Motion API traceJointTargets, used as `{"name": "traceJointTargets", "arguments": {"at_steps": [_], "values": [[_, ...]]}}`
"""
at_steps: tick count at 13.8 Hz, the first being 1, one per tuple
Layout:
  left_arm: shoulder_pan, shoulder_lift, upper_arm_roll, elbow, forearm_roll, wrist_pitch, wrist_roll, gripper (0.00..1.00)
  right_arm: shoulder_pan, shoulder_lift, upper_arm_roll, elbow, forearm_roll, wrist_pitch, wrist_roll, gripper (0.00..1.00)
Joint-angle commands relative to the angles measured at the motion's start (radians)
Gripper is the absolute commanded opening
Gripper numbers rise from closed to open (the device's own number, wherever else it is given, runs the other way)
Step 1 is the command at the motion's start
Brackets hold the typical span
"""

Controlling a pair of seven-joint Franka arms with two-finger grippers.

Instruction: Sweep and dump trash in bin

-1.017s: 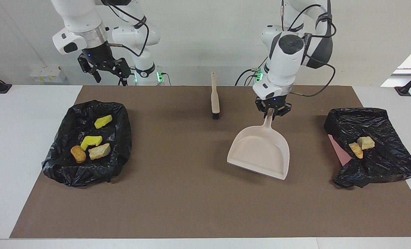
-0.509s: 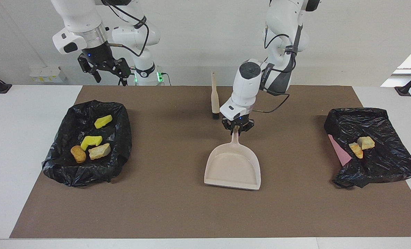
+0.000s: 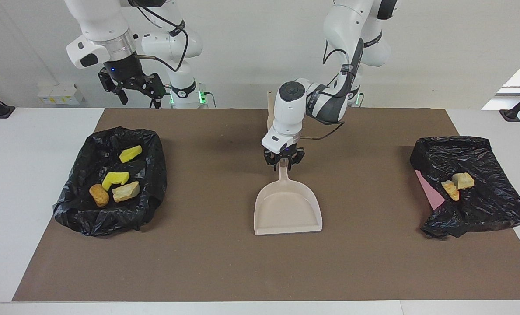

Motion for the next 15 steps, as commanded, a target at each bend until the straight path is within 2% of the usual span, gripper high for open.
{"name": "traceJointTargets", "arguments": {"at_steps": [1, 4, 9, 12, 15], "values": [[0.060, -0.024, 0.009, 0.040, 0.019, -0.052, 0.068, 1.00, -0.010, -0.002, -0.001, 0.001, 0.010, -0.008, -0.033, 1.00], [0.149, -0.029, 0.008, 0.124, 0.007, -0.159, 0.159, 1.00, -0.010, -0.002, -0.001, 0.001, 0.010, -0.008, -0.033, 1.00], [0.335, -0.085, 0.004, 0.134, -0.039, -0.221, 0.402, 1.00, -0.010, -0.002, -0.001, 0.001, 0.010, -0.008, -0.033, 1.00], [0.425, -0.147, 0.009, 0.143, -0.087, -0.274, 0.560, 1.00, -0.010, -0.002, -0.001, 0.001, 0.010, -0.006, -0.033, 1.00], [0.493, -0.162, 0.018, 0.201, -0.085, -0.374, 0.663, 1.00, -0.010, -0.002, -0.001, 0.001, 0.010, -0.006, -0.033, 1.00]]}}
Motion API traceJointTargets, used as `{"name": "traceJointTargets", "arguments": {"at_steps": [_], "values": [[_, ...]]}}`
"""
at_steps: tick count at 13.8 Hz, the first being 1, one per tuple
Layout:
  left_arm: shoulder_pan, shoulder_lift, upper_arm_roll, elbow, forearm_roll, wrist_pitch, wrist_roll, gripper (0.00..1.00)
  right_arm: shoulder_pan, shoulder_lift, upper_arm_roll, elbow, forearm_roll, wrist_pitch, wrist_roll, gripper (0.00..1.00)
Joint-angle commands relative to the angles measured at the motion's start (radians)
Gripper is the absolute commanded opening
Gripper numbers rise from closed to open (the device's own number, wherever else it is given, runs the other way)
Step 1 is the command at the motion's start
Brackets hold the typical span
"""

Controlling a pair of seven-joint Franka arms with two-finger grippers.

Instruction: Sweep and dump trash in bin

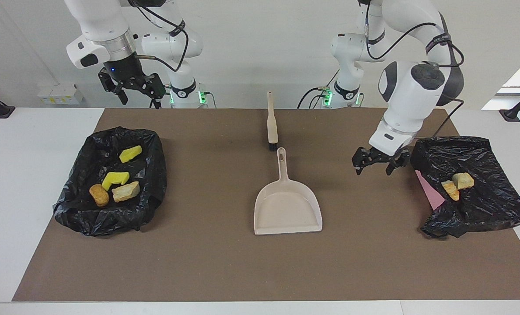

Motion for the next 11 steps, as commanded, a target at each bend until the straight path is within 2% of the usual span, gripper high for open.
{"name": "traceJointTargets", "arguments": {"at_steps": [1, 7, 9, 11], "values": [[0.052, -0.039, -0.004, 0.045, -0.016, -0.101, 0.112, 1.00, -0.010, -0.002, -0.001, 0.001, 0.010, -0.006, -0.033, 1.00], [0.136, -0.160, 0.000, 0.034, -0.011, -0.244, 0.238, 1.00, -0.010, -0.002, -0.001, 0.001, 0.010, -0.006, -0.033, 1.00], [0.142, -0.168, 0.002, 0.058, -0.005, -0.296, 0.246, 1.00, -0.010, -0.002, -0.001, 0.001, 0.010, -0.008, -0.033, 1.00], [0.144, -0.139, 0.000, 0.144, 0.017, -0.396, 0.249, 1.00, -0.010, -0.002, -0.001, 0.001, 0.010, -0.006, -0.033, 1.00]]}}
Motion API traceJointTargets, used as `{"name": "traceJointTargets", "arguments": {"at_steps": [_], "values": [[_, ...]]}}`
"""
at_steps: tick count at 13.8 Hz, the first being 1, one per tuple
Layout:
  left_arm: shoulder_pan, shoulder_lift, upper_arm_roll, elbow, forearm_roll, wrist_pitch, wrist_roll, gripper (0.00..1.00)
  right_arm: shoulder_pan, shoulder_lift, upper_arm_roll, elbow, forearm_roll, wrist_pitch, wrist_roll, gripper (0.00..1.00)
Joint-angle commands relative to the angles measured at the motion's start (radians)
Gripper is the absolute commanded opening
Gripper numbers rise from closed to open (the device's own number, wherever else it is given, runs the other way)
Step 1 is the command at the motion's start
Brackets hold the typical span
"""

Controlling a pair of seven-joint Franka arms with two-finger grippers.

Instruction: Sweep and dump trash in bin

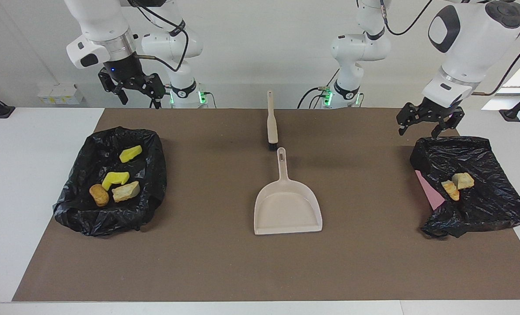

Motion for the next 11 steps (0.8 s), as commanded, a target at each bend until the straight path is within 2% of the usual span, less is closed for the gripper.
{"name": "traceJointTargets", "arguments": {"at_steps": [1, 3, 11], "values": [[0.014, 0.049, -0.010, 0.104, 0.026, -0.116, 0.024, 1.00, -0.010, -0.002, -0.001, 0.001, 0.010, -0.006, -0.033, 1.00], [0.010, 0.064, -0.010, 0.144, 0.038, -0.152, 0.030, 1.00, -0.010, -0.002, -0.001, 0.001, 0.010, -0.006, -0.033, 1.00], [0.013, 0.061, -0.010, 0.138, 0.035, -0.146, 0.051, 1.00, -0.010, -0.004, 0.000, 0.001, 0.010, -0.008, -0.036, 1.00]]}}
